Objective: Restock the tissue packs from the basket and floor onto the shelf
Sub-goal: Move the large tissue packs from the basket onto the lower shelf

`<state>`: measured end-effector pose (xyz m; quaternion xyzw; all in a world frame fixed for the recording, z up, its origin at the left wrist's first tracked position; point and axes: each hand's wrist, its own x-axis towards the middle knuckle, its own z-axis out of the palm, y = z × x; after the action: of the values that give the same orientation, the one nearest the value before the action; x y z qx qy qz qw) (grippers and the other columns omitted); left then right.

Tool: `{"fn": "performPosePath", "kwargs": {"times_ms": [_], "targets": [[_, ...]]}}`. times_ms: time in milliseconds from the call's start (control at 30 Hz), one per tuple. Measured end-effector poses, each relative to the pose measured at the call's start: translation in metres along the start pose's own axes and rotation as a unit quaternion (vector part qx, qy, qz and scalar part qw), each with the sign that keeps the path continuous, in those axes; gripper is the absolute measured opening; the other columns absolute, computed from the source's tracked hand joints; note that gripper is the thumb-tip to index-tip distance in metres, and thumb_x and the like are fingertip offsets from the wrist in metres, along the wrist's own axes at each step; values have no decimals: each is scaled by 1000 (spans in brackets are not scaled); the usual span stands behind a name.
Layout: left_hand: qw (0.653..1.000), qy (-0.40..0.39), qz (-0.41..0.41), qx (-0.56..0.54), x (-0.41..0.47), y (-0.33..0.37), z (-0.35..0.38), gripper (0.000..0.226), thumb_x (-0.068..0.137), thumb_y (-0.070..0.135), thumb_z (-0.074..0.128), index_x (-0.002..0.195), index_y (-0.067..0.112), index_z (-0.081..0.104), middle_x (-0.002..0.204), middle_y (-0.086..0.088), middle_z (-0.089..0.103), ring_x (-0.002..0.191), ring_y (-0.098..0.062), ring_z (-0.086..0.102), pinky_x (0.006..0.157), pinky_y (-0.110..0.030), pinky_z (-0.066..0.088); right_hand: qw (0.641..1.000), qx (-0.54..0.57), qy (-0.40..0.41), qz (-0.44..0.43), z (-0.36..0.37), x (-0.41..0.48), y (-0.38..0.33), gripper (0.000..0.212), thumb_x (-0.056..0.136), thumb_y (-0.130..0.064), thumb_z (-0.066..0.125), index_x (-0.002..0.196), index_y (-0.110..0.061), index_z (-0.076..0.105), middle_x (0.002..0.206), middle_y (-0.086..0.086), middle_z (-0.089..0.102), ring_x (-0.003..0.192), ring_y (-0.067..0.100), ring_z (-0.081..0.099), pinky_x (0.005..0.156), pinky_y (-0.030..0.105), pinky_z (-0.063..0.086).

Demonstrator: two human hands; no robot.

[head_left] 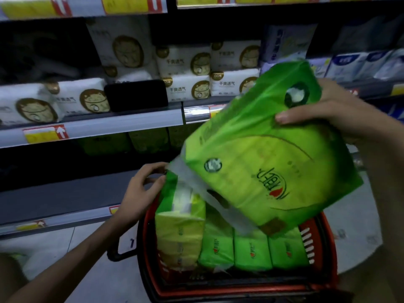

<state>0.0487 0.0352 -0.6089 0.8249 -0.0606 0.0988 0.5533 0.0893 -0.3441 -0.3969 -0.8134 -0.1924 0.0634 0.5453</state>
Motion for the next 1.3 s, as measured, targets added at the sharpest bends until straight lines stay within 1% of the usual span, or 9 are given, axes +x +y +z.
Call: {"fn": "performPosePath", "kwargs": {"times_ms": [100, 167, 233, 400, 533, 700, 833, 1067, 1300], "targets": [[999, -20, 5, -29, 13, 28, 5, 37, 96, 46, 58, 125, 26, 72, 124, 4, 74, 118, -18, 69, 100, -53, 55, 991, 112, 51, -41, 2, 9, 4, 51, 57, -29, 86, 106, -19, 76, 109, 3, 80, 99, 22, 77, 79, 32, 61], [997, -18, 7, -80, 19, 50, 10, 23, 103, 33, 57, 110, 35, 79, 115, 12, 78, 111, -7, 71, 93, -34, 58, 984, 156, 65, -55, 12, 16, 6, 45, 64, -21, 90, 106, -17, 76, 109, 5, 80, 98, 24, 77, 79, 33, 62], [991, -15, 5, -130, 22, 69, 13, 43, 107, 19, 46, 99, 42, 82, 109, 17, 79, 107, -3, 72, 89, -28, 58, 979, 182, 75, -59, 25, 23, 9, 47, 66, -19, 89, 110, -14, 74, 108, 7, 80, 98, 26, 77, 80, 36, 62], [967, -44, -32, -247, 20, 87, 9, 49, 72, 79, 72, 102, 41, 83, 109, 13, 79, 104, -6, 74, 85, -21, 58, 963, 237, 119, -40, 44, 32, 13, 42, 72, -21, 84, 111, -10, 75, 102, 8, 80, 92, 25, 77, 80, 37, 62], [956, -64, -53, -282, 11, 83, 2, 73, 72, 79, 74, 123, 27, 77, 129, 2, 74, 119, -16, 70, 93, -29, 58, 943, 292, 158, -15, 42, 35, 12, 39, 74, -29, 84, 108, -10, 79, 105, 12, 79, 96, 30, 77, 92, 47, 61], [962, -33, -83, -260, -2, 86, -1, 85, 54, 74, 90, 117, 19, 74, 114, -4, 78, 110, -24, 72, 90, -37, 57, 882, 430, 191, -13, 50, 33, -6, 20, 89, -29, 68, 91, -17, 83, 97, 5, 80, 89, 23, 77, 84, 39, 63], [920, -29, -79, -383, -2, 104, -13, 71, 55, 68, 92, 110, 25, 81, 121, -8, 76, 112, -24, 72, 91, -46, 62, 837, 498, 226, -4, 74, 29, -16, 23, 96, -33, 66, 98, -18, 82, 108, 8, 79, 98, 27, 77, 87, 43, 63], [915, 37, -137, -378, -26, 103, -37, 128, 48, 52, 103, 156, 21, 40, 147, -7, 63, 128, -32, 64, 94, -57, 58, 795, 572, 183, 89, 152, 21, -14, 37, 97, -47, 62, 114, -19, 78, 113, 4, 79, 100, 22, 77, 86, 38, 61], [902, 136, -147, -382, -49, 94, -94, 54, 80, 9, 64, 133, 18, 63, 128, -6, 75, 111, -24, 75, 82, -40, 65, 802, 577, 76, 135, 204, 21, 3, 42, 76, -20, 75, 117, -15, 73, 116, 9, 78, 109, 25, 73, 99, 47, 54]]}}
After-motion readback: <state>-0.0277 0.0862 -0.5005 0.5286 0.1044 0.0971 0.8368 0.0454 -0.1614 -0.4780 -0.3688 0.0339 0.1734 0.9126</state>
